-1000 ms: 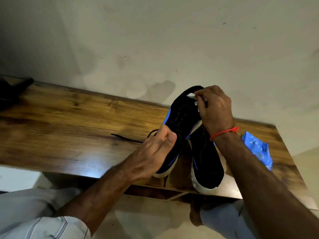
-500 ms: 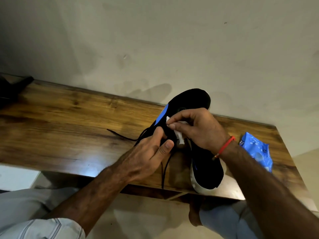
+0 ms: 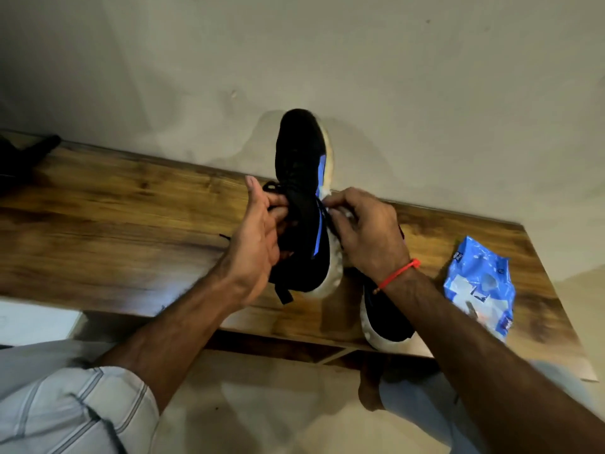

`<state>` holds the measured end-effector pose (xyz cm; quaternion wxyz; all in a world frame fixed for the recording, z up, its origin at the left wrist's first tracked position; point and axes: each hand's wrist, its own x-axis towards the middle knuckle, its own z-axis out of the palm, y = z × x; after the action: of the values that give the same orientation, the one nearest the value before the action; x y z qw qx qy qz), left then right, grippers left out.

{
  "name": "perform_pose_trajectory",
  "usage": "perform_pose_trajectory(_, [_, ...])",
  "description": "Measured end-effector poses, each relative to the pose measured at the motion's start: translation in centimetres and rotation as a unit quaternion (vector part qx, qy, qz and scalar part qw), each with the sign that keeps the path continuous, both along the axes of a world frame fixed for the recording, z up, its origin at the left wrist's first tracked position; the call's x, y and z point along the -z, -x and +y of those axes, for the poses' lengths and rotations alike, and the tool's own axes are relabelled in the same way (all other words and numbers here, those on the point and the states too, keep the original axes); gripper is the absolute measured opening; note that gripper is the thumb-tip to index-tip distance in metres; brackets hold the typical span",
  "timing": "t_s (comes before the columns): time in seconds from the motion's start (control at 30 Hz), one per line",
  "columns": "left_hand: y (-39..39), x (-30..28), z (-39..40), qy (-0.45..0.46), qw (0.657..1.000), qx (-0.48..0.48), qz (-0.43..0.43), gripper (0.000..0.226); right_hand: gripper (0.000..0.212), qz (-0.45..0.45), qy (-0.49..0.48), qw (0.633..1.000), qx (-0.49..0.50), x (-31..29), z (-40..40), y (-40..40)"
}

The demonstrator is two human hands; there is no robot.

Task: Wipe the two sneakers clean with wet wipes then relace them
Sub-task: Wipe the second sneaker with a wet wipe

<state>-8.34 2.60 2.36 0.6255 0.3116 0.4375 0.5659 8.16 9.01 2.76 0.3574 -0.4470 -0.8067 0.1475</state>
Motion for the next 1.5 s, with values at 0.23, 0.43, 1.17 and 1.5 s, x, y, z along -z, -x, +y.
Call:
perform_pose_trajectory(0.23, [1.1, 0.4, 0.2, 0.019, 0.999, -0.043, 0.002, 0.086, 0.013, -0.063, 0.076, 0.988, -0.116, -1.3, -2.4, 0.0])
perform_pose_trajectory(0.43, [1.6, 0.0, 0.9, 0.033, 0.997, -0.061, -0.035, 0.091, 0.013, -0.090, -0.038, 0.981, -0.170, -0.7, -4.6, 0.9])
perform_pose_trajectory(1.17, [0.9, 2.0, 0.8, 0.097, 0.956, 0.168, 0.219, 0.090, 0.008, 0.050, 0.259, 0.962, 0.073, 3.7, 1.3, 1.0])
perform_pose_trajectory(1.5, [1.3, 2.4, 1.1, 0.077, 0.921, 0.259, 0.280, 0.118, 0.016, 0.225, 0.292, 0.919, 0.140, 2.4, 1.9, 0.3])
